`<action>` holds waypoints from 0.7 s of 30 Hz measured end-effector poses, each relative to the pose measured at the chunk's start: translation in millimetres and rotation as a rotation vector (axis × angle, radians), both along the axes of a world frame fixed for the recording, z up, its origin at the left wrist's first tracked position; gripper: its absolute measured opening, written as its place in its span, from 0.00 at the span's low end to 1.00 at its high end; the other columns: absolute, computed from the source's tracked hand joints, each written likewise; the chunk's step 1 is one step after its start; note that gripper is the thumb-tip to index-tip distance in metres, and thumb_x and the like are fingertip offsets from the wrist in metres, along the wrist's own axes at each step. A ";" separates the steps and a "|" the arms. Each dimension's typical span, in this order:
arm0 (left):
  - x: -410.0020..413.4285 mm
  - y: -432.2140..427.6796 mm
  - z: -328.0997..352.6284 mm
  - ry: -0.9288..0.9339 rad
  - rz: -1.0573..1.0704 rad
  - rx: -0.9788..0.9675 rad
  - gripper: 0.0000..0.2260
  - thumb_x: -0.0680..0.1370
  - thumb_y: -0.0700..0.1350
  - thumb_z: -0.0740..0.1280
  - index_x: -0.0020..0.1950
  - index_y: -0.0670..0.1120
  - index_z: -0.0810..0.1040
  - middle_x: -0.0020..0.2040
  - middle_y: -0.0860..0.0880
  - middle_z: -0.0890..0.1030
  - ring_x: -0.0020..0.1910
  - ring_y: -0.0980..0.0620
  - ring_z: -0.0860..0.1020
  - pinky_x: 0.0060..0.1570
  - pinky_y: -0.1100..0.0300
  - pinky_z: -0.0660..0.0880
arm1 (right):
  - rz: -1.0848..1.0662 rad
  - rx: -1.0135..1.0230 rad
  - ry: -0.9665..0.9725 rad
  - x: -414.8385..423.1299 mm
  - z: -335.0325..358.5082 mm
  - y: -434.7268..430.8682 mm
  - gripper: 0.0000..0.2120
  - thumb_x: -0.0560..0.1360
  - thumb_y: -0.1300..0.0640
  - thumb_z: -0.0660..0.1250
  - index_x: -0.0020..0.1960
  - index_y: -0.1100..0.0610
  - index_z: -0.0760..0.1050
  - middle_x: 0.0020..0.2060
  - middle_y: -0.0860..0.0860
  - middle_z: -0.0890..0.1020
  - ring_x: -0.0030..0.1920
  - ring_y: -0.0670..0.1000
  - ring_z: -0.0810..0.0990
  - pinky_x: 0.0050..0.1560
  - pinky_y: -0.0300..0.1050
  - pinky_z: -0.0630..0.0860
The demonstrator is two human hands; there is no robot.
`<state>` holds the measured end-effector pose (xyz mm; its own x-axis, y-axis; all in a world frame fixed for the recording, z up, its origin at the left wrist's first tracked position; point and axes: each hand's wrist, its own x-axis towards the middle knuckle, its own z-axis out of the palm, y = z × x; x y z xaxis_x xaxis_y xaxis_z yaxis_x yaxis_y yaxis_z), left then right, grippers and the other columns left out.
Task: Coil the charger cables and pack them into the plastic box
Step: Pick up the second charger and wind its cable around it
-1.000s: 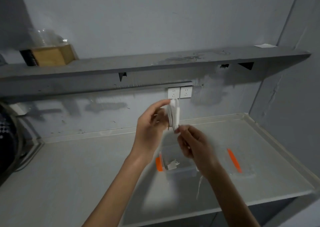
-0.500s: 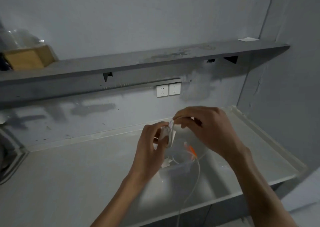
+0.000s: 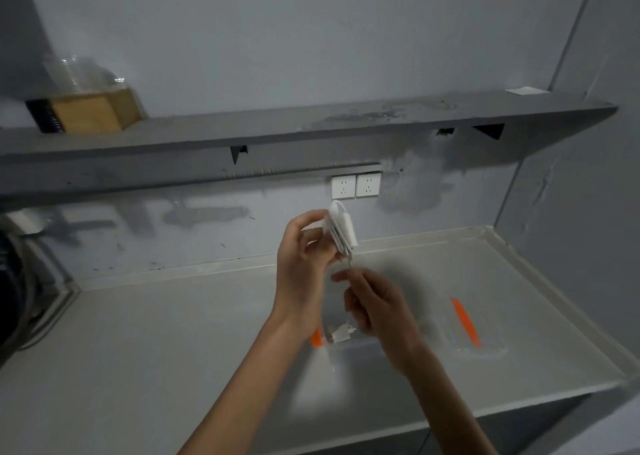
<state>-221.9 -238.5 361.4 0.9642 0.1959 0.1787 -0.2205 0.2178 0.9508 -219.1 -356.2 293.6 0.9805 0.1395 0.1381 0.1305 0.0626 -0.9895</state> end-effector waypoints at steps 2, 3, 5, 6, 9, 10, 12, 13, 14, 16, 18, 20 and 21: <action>12.9 0.1 -1.2 0.029 0.069 -0.093 0.13 0.77 0.34 0.65 0.61 0.42 0.74 0.47 0.42 0.81 0.42 0.50 0.82 0.44 0.60 0.81 | 0.000 -0.037 0.026 -13.4 -11.2 8.4 0.11 0.81 0.58 0.58 0.49 0.54 0.80 0.25 0.49 0.75 0.21 0.44 0.64 0.21 0.34 0.60; 18.3 1.0 -2.9 0.027 0.105 -0.097 0.13 0.77 0.36 0.66 0.61 0.42 0.73 0.46 0.44 0.81 0.41 0.52 0.82 0.44 0.61 0.81 | 0.021 -0.084 0.019 -20.6 -14.8 10.3 0.11 0.81 0.59 0.59 0.50 0.52 0.79 0.25 0.49 0.76 0.20 0.44 0.65 0.20 0.35 0.61; 26.4 3.0 -8.0 0.013 0.163 -0.060 0.13 0.77 0.38 0.68 0.61 0.43 0.73 0.43 0.48 0.81 0.39 0.56 0.82 0.42 0.63 0.81 | 0.060 -0.235 -0.013 -35.1 -12.4 9.2 0.11 0.81 0.58 0.59 0.53 0.45 0.77 0.27 0.51 0.78 0.20 0.44 0.68 0.22 0.36 0.65; 29.4 4.2 -11.5 0.014 0.185 -0.032 0.13 0.77 0.39 0.68 0.60 0.44 0.73 0.42 0.49 0.81 0.38 0.57 0.82 0.41 0.65 0.80 | 0.059 -0.320 -0.043 -40.2 -7.5 6.2 0.12 0.80 0.58 0.60 0.54 0.43 0.76 0.28 0.50 0.80 0.21 0.43 0.70 0.24 0.36 0.67; 33.4 7.3 -22.8 0.049 0.192 0.034 0.11 0.77 0.40 0.68 0.59 0.45 0.73 0.41 0.50 0.80 0.40 0.53 0.80 0.39 0.65 0.78 | -0.008 -0.572 -0.223 -46.9 16.8 -8.7 0.11 0.79 0.56 0.61 0.54 0.42 0.76 0.30 0.46 0.82 0.26 0.41 0.75 0.36 0.31 0.69; 33.7 8.3 -26.0 0.059 0.177 0.064 0.11 0.78 0.41 0.68 0.59 0.45 0.73 0.41 0.50 0.80 0.40 0.53 0.80 0.40 0.64 0.78 | -0.032 -0.655 -0.288 -47.8 25.5 -14.5 0.10 0.79 0.55 0.62 0.55 0.43 0.77 0.30 0.44 0.82 0.28 0.39 0.75 0.38 0.31 0.69; 32.5 10.2 -29.6 0.037 0.157 0.145 0.09 0.78 0.40 0.68 0.58 0.44 0.74 0.41 0.50 0.78 0.38 0.59 0.78 0.39 0.65 0.77 | -0.058 -0.795 -0.394 -48.7 42.2 -25.1 0.08 0.78 0.52 0.62 0.54 0.45 0.78 0.29 0.40 0.81 0.30 0.36 0.74 0.38 0.30 0.67; 31.8 11.3 -31.1 0.008 0.159 0.191 0.08 0.78 0.39 0.67 0.57 0.44 0.74 0.41 0.49 0.77 0.35 0.63 0.77 0.36 0.68 0.76 | -0.077 -0.851 -0.441 -48.2 49.9 -29.7 0.08 0.78 0.50 0.62 0.53 0.44 0.78 0.30 0.39 0.81 0.30 0.36 0.74 0.36 0.30 0.68; 31.0 12.3 -32.4 -0.025 0.165 0.256 0.08 0.78 0.38 0.66 0.56 0.44 0.74 0.42 0.48 0.76 0.34 0.65 0.76 0.34 0.71 0.74 | -0.108 -0.889 -0.491 -46.8 57.9 -33.8 0.07 0.78 0.48 0.62 0.51 0.45 0.78 0.30 0.39 0.81 0.30 0.37 0.74 0.36 0.32 0.70; 26.3 14.6 -35.3 -0.089 0.157 0.441 0.08 0.78 0.37 0.66 0.54 0.49 0.74 0.46 0.46 0.77 0.38 0.64 0.77 0.35 0.73 0.73 | -0.193 -0.900 -0.611 -39.4 73.9 -41.0 0.10 0.77 0.46 0.61 0.49 0.46 0.79 0.33 0.40 0.82 0.32 0.40 0.78 0.38 0.42 0.78; 14.8 14.5 -39.2 -0.151 0.057 0.576 0.13 0.77 0.35 0.65 0.53 0.53 0.74 0.50 0.46 0.78 0.43 0.59 0.78 0.38 0.71 0.73 | -0.272 -0.903 -0.762 -22.8 88.7 -47.8 0.09 0.77 0.48 0.61 0.49 0.47 0.80 0.35 0.41 0.84 0.36 0.42 0.82 0.38 0.46 0.80; -4.4 12.2 -36.6 -0.200 -0.077 0.584 0.15 0.76 0.32 0.65 0.55 0.49 0.75 0.50 0.49 0.78 0.47 0.58 0.78 0.41 0.70 0.74 | -0.288 -0.930 -0.876 0.6 99.7 -53.6 0.09 0.78 0.50 0.62 0.49 0.46 0.81 0.38 0.40 0.85 0.38 0.39 0.83 0.38 0.44 0.80; -12.4 12.3 -32.6 -0.228 -0.126 0.564 0.15 0.76 0.31 0.65 0.57 0.47 0.75 0.50 0.50 0.79 0.48 0.58 0.78 0.43 0.69 0.75 | -0.272 -0.930 -0.885 13.4 101.7 -55.4 0.10 0.78 0.49 0.61 0.48 0.46 0.82 0.38 0.40 0.85 0.38 0.39 0.82 0.38 0.43 0.80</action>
<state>-234.4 -226.2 328.8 0.8991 -0.1018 0.4258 -0.4370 -0.2672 0.8588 -205.7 -411.6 395.3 0.6202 0.3438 0.7051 0.6535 -0.7236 -0.2220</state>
